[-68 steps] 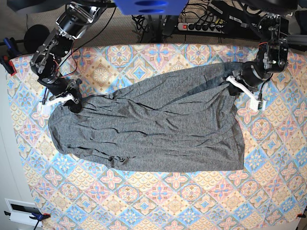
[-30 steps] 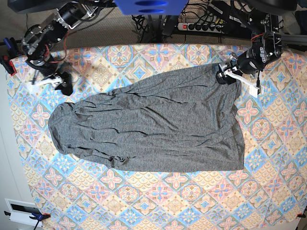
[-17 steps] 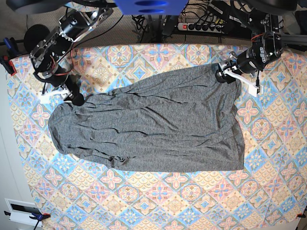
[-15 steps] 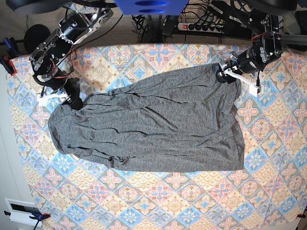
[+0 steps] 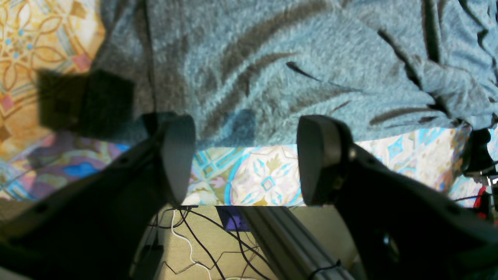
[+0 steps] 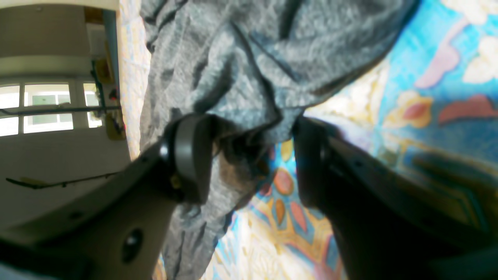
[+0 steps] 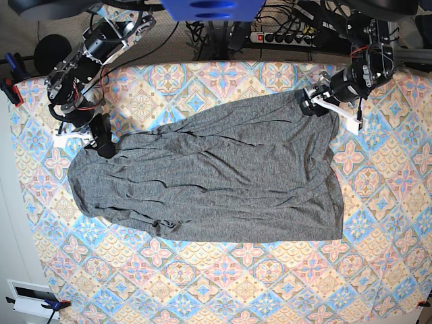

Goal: Layout the t-shirt on the table in an organized manner, then fold the t-shirt properly
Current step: 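Hold the collar corners with both grippers and stretch them apart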

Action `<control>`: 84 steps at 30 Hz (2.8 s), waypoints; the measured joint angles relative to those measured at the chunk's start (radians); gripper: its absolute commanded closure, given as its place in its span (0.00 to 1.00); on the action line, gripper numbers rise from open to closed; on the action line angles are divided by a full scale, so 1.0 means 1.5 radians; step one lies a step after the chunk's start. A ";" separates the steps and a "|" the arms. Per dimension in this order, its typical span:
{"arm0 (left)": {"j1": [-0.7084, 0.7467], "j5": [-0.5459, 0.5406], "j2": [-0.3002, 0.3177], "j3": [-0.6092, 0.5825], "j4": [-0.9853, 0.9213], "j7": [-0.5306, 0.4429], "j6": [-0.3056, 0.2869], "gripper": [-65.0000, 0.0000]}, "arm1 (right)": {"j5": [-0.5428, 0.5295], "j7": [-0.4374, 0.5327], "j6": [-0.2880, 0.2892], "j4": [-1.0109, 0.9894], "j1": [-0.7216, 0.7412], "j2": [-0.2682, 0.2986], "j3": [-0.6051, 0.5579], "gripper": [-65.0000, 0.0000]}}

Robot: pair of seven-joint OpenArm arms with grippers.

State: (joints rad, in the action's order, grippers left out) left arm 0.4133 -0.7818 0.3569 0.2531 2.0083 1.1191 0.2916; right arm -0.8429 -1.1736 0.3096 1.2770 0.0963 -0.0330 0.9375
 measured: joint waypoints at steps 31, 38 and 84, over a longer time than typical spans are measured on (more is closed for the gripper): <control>0.009 0.001 0.002 0.002 0.000 0.000 0.000 0.38 | 0.232 0.035 -0.069 0.099 0.023 0.009 -0.006 0.50; 0.009 0.001 0.002 0.001 0.000 0.000 0.000 0.38 | 0.233 0.035 -0.069 0.099 0.023 0.009 -0.006 0.50; 0.028 -0.022 0.003 0.000 0.002 -0.002 -0.003 0.38 | 0.180 0.027 -0.077 0.088 0.045 0.007 -0.055 0.85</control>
State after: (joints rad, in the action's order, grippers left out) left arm 0.4553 -0.8150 0.3614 0.2535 2.0113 1.1160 0.2878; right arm -0.5724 -1.1336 0.1940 1.4086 0.1635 -0.0219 0.8555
